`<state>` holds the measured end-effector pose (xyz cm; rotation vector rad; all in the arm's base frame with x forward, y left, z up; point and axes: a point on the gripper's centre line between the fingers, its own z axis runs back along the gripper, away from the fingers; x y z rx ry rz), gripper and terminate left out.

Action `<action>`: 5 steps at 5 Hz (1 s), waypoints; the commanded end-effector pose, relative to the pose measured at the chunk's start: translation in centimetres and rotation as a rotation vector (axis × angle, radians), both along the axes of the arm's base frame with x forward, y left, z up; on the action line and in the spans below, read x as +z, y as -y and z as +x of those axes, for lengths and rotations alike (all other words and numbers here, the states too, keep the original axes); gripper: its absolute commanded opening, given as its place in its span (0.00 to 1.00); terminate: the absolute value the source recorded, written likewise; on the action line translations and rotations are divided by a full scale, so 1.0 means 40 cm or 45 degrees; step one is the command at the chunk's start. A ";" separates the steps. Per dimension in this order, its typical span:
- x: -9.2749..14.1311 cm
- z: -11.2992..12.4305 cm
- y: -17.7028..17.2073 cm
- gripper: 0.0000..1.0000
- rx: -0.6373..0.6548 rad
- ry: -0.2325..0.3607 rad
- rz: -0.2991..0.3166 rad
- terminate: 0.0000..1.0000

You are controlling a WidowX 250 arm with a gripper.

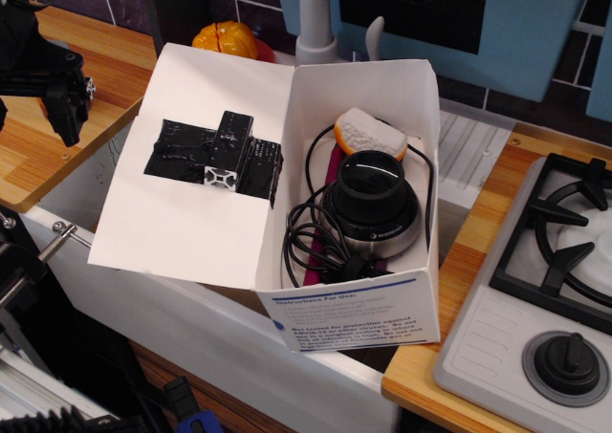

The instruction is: Close white1fbox flap

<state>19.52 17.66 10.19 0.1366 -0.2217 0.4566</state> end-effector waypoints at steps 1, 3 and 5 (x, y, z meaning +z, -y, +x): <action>0.000 0.000 0.000 1.00 0.000 0.000 0.000 0.00; -0.039 -0.007 0.001 1.00 0.030 0.019 -0.081 0.00; -0.069 0.006 0.048 1.00 0.053 0.072 -0.195 0.00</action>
